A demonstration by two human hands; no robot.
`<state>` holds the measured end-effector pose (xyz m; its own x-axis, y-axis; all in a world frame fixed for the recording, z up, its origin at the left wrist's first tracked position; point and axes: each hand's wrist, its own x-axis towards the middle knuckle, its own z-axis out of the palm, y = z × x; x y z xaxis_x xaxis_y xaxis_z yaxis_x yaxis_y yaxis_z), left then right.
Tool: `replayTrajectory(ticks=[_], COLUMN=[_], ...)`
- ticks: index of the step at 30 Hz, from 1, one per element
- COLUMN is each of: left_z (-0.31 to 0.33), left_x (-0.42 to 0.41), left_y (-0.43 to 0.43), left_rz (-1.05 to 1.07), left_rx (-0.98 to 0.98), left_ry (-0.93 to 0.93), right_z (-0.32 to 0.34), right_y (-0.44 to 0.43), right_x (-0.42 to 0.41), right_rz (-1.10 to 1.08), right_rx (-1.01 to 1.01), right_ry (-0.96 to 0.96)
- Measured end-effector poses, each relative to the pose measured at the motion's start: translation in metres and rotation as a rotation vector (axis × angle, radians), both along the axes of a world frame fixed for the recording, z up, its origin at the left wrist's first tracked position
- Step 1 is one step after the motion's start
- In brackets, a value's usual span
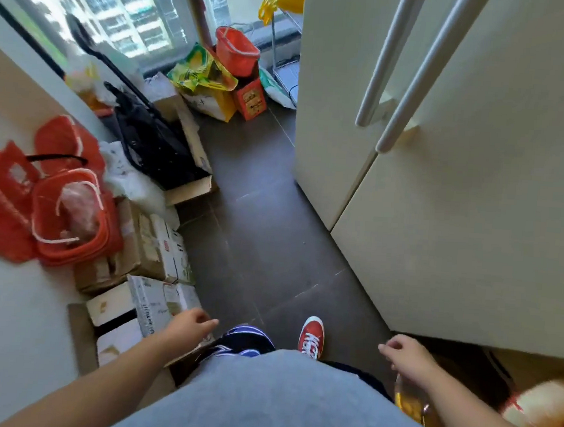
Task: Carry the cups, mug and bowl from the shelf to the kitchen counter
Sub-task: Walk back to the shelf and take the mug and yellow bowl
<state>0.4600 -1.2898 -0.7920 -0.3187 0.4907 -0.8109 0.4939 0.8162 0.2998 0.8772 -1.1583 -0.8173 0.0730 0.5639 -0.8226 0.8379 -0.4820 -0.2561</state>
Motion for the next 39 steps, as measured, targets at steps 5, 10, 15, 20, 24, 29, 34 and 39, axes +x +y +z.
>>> replayTrajectory(ticks=[5,10,15,20,24,29,34,39], left_z=[-0.002,-0.018,-0.036,-0.025,-0.010,0.016,0.056,0.112], left_x=[-0.029,-0.073,-0.151,-0.227,-0.270,-0.296,-0.311,-0.322], left_y=[-0.020,-0.024,0.011,0.090,0.172,0.288,0.412,0.521], left_rz=[0.278,0.451,0.442,0.329,0.262,0.224,0.148,0.067], left_rx=[-0.055,-0.098,-0.136,-0.082,-0.001,0.185,0.377,0.551], left_ry=[-0.024,-0.102,-0.060,-0.003,-0.014,-0.013,-0.064,-0.120], right_z=[0.000,-0.003,-0.001,0.005,0.007,0.023,0.065,0.113], right_y=[0.109,0.190,0.241,0.280,0.305,0.351,0.411,0.477], right_x=[-0.092,-0.201,-0.281,-0.313,-0.313,-0.334,-0.394,-0.457], right_rz=[0.212,0.364,0.403,0.339,0.270,0.288,0.267,0.173], right_rx=[0.053,0.103,0.111,0.120,0.097,0.124,0.261,0.377], right_ry=[0.086,0.139,0.147,0.116,0.085,0.098,0.310,0.533])
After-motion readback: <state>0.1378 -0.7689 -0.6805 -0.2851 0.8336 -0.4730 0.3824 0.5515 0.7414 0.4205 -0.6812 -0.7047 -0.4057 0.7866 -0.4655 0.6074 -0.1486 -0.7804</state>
